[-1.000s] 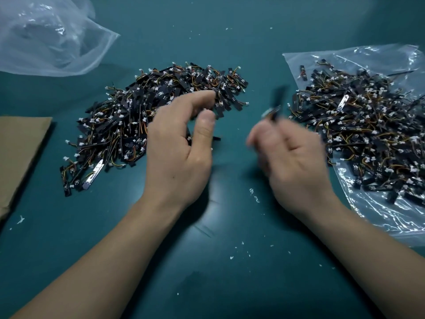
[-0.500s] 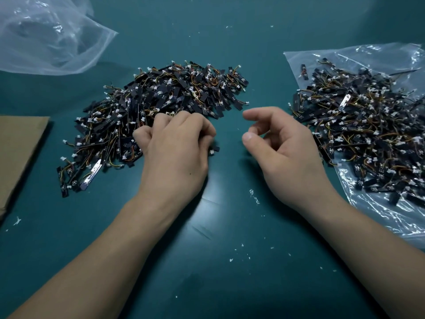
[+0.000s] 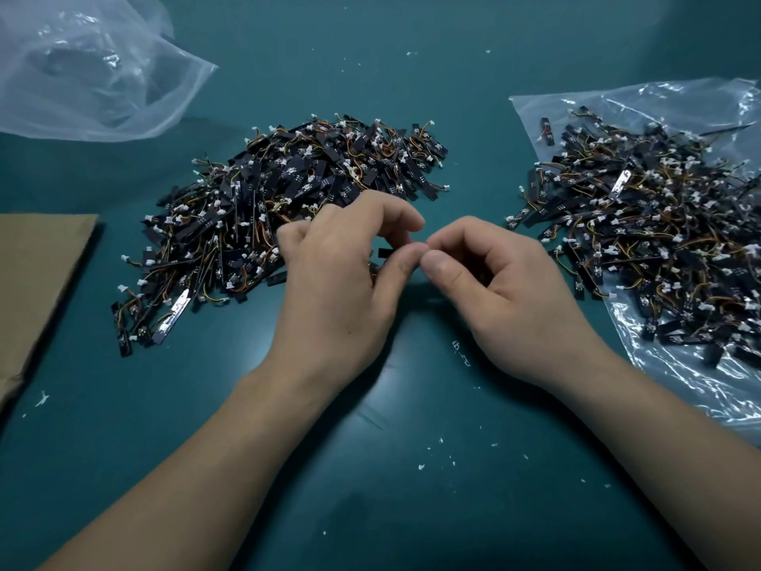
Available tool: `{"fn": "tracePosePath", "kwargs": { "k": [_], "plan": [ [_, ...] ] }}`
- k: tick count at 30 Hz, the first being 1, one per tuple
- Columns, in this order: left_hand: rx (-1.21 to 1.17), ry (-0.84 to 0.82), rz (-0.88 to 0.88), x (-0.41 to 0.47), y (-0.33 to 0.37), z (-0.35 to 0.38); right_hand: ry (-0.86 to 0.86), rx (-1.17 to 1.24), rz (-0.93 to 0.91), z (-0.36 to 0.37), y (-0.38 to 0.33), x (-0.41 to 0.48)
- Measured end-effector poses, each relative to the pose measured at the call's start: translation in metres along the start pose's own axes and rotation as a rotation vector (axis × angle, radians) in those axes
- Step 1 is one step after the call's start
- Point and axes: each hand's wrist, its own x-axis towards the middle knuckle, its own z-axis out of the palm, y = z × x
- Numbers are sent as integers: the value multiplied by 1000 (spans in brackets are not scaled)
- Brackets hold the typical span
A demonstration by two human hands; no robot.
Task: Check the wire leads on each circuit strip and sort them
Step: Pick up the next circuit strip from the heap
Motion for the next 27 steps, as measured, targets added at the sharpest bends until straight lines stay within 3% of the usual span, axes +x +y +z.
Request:
{"fn": "tracePosePath", "kwargs": {
  "k": [3, 9, 18, 27],
  "plan": [
    [-186, -19, -28, 1, 0, -1, 6, 110, -28, -2, -2, 0],
    [-234, -25, -88, 1, 3, -2, 106, 139, -47, -5, -1, 1],
    [-302, -84, -108, 1, 8, -3, -62, 145, -22, -3, -3, 1],
    [-332, -128, -101, -1, 11, -2, -85, 235, -18, -9, -1, -4]
  ]
}}
